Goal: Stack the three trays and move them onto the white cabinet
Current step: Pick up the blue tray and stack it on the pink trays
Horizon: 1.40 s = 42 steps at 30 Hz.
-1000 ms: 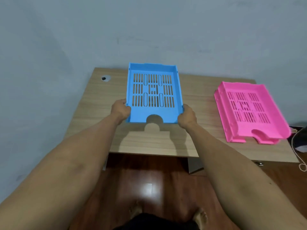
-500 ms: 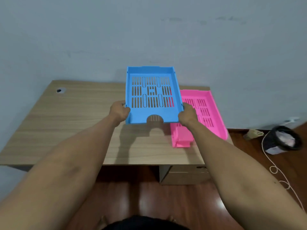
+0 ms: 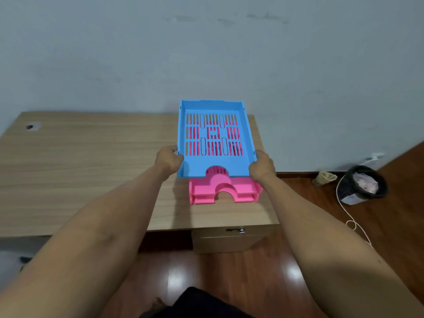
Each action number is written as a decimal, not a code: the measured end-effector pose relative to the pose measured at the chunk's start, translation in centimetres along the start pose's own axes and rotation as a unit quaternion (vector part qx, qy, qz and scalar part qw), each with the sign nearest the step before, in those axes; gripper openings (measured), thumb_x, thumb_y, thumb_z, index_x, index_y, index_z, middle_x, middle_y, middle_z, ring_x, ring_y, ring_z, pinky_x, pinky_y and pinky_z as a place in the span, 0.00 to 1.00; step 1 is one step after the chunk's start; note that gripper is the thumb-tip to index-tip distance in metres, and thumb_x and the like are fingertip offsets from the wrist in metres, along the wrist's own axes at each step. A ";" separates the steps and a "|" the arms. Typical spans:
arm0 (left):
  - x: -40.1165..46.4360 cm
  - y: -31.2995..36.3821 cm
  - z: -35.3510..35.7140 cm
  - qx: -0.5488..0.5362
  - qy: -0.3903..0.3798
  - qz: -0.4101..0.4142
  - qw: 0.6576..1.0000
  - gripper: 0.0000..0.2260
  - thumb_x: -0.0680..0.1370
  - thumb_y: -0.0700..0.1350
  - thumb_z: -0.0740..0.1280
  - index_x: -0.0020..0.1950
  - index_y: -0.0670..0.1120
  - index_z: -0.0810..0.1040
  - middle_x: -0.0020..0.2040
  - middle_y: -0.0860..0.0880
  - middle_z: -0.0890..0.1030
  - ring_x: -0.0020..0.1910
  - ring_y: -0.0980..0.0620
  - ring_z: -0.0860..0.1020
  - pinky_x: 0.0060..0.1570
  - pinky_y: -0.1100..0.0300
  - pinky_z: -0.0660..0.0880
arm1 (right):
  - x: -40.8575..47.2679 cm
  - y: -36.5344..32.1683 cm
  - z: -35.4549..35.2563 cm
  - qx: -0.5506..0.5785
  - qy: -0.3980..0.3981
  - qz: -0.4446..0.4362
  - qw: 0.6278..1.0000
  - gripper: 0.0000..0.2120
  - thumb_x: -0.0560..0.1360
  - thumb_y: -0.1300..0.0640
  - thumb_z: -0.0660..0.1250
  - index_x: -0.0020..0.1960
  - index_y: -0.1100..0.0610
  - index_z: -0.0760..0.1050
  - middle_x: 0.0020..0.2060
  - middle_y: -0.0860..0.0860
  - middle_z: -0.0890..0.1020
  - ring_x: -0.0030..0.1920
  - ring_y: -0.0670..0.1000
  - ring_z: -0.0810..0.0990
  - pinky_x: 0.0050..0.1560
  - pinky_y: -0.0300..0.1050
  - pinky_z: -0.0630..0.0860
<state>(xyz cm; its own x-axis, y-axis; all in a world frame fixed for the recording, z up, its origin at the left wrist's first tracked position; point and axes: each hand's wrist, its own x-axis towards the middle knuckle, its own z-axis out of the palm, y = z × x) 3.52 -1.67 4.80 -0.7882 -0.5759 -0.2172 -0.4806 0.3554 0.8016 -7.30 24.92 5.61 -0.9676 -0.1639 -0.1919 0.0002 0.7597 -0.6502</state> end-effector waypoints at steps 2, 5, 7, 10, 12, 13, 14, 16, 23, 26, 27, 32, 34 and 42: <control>0.0 0.4 1.2 0.007 -0.003 0.000 1.000 0.18 0.78 0.36 0.64 0.65 0.43 0.82 0.53 0.40 0.86 0.50 0.41 0.83 0.48 0.57 0.77 | 0.3 1.2 -0.4 0.012 -0.005 0.005 1.000 0.21 0.80 0.67 0.58 0.67 0.53 0.77 0.59 0.56 0.85 0.50 0.58 0.82 0.49 0.50 0.82; -0.2 0.7 2.7 0.012 -0.008 -0.002 1.000 0.17 0.78 0.36 0.63 0.65 0.42 0.82 0.53 0.41 0.86 0.49 0.43 0.83 0.51 0.54 0.79 | 0.8 2.6 -0.9 0.015 -0.019 0.017 1.000 0.18 0.81 0.66 0.58 0.67 0.53 0.76 0.58 0.56 0.85 0.53 0.59 0.84 0.54 0.58 0.85; -0.4 0.7 3.4 0.005 -0.012 -0.010 1.000 0.17 0.79 0.36 0.63 0.66 0.42 0.81 0.55 0.41 0.86 0.51 0.42 0.83 0.53 0.54 0.80 | 1.0 3.2 -1.2 0.009 -0.022 0.021 1.000 0.18 0.81 0.66 0.58 0.66 0.54 0.76 0.58 0.56 0.85 0.54 0.60 0.84 0.54 0.60 0.85; -0.5 0.5 4.0 -0.002 -0.015 -0.024 1.000 0.17 0.80 0.37 0.63 0.68 0.43 0.80 0.58 0.42 0.85 0.55 0.42 0.83 0.58 0.49 0.81 | 1.1 3.6 -1.3 0.002 -0.027 0.022 0.999 0.17 0.81 0.66 0.58 0.65 0.54 0.76 0.57 0.56 0.85 0.54 0.60 0.84 0.54 0.61 0.85; -0.5 0.4 4.1 -0.003 -0.014 -0.029 0.999 0.18 0.80 0.37 0.64 0.69 0.43 0.79 0.59 0.43 0.85 0.56 0.43 0.83 0.58 0.50 0.81 | 1.1 3.6 -1.3 -0.005 -0.031 0.021 0.999 0.18 0.80 0.66 0.58 0.66 0.54 0.76 0.57 0.55 0.85 0.54 0.60 0.84 0.54 0.61 0.85; -0.5 0.4 4.1 -0.005 -0.014 -0.031 0.999 0.18 0.80 0.37 0.64 0.70 0.44 0.79 0.59 0.43 0.85 0.55 0.44 0.82 0.58 0.50 0.81 | 1.1 3.6 -1.4 -0.007 -0.032 0.019 0.999 0.18 0.80 0.66 0.58 0.66 0.53 0.76 0.57 0.55 0.85 0.54 0.61 0.84 0.54 0.61 0.85; -0.5 0.3 4.1 -0.006 -0.013 -0.033 0.999 0.18 0.80 0.38 0.65 0.70 0.44 0.79 0.59 0.43 0.85 0.54 0.45 0.82 0.57 0.51 0.81 | 1.1 3.7 -1.4 -0.008 -0.031 0.017 0.999 0.19 0.79 0.65 0.58 0.65 0.53 0.77 0.57 0.55 0.85 0.54 0.61 0.84 0.54 0.61 0.85; -0.6 0.3 3.8 -0.003 -0.015 -0.034 0.999 0.19 0.79 0.39 0.66 0.70 0.45 0.79 0.56 0.44 0.86 0.52 0.46 0.83 0.55 0.50 0.82 | 1.1 3.8 -1.5 -0.007 -0.026 0.015 1.000 0.18 0.78 0.64 0.58 0.64 0.52 0.77 0.55 0.53 0.85 0.51 0.60 0.85 0.51 0.58 0.85; -1.3 0.0 3.2 -0.026 -0.028 -0.031 0.999 0.18 0.77 0.40 0.69 0.68 0.46 0.81 0.47 0.50 0.86 0.39 0.55 0.82 0.36 0.59 0.79 | 0.9 4.6 -1.6 0.063 -0.008 0.002 0.998 0.06 0.80 0.58 0.63 0.53 0.49 0.76 0.47 0.49 0.85 0.46 0.52 0.86 0.46 0.54 0.85; -1.7 0.2 3.4 -0.077 -0.043 -0.053 0.995 0.16 0.79 0.43 0.69 0.66 0.46 0.81 0.52 0.49 0.86 0.48 0.49 0.85 0.42 0.49 0.85 | 1.3 4.7 -1.6 0.106 0.000 0.019 0.994 0.07 0.84 0.52 0.61 0.52 0.53 0.76 0.43 0.46 0.84 0.36 0.39 0.83 0.30 0.37 0.77; -1.8 0.3 3.4 -0.094 -0.043 -0.059 0.993 0.14 0.79 0.43 0.68 0.65 0.47 0.82 0.52 0.49 0.87 0.50 0.46 0.85 0.47 0.43 0.85 | 1.4 4.6 -1.5 0.117 0.003 0.026 0.993 0.09 0.85 0.51 0.60 0.52 0.53 0.76 0.41 0.44 0.82 0.34 0.38 0.81 0.27 0.34 0.73; -2.3 0.1 3.4 -0.135 -0.062 -0.068 0.987 0.10 0.82 0.43 0.62 0.59 0.51 0.81 0.51 0.53 0.85 0.53 0.46 0.85 0.47 0.43 0.85 | 1.6 5.2 -1.1 0.180 -0.034 0.062 0.981 0.09 0.87 0.53 0.57 0.57 0.54 0.75 0.45 0.48 0.82 0.43 0.46 0.83 0.42 0.46 0.81; -2.4 0.1 3.4 -0.143 -0.064 -0.074 0.985 0.09 0.83 0.43 0.63 0.58 0.50 0.80 0.53 0.51 0.85 0.54 0.46 0.84 0.44 0.47 0.85 | 1.6 5.4 -1.0 0.189 -0.037 0.069 0.979 0.08 0.87 0.53 0.57 0.58 0.53 0.75 0.49 0.50 0.83 0.46 0.48 0.84 0.48 0.51 0.83; -2.3 -0.1 3.8 -0.153 -0.048 -0.112 0.981 0.10 0.83 0.44 0.65 0.56 0.38 0.80 0.57 0.44 0.84 0.56 0.43 0.83 0.44 0.49 0.84 | 2.2 5.5 -0.6 0.178 -0.044 0.088 0.979 0.09 0.87 0.52 0.55 0.56 0.55 0.72 0.50 0.53 0.83 0.45 0.48 0.83 0.48 0.52 0.83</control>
<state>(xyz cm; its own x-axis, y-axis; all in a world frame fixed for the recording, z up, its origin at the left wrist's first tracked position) 3.92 2.46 3.13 -0.7154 -0.5367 -0.4474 -0.5198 -0.0190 0.8541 -9.57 29.12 2.03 -0.9194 -0.1151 -0.3762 0.2684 0.5157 -0.8136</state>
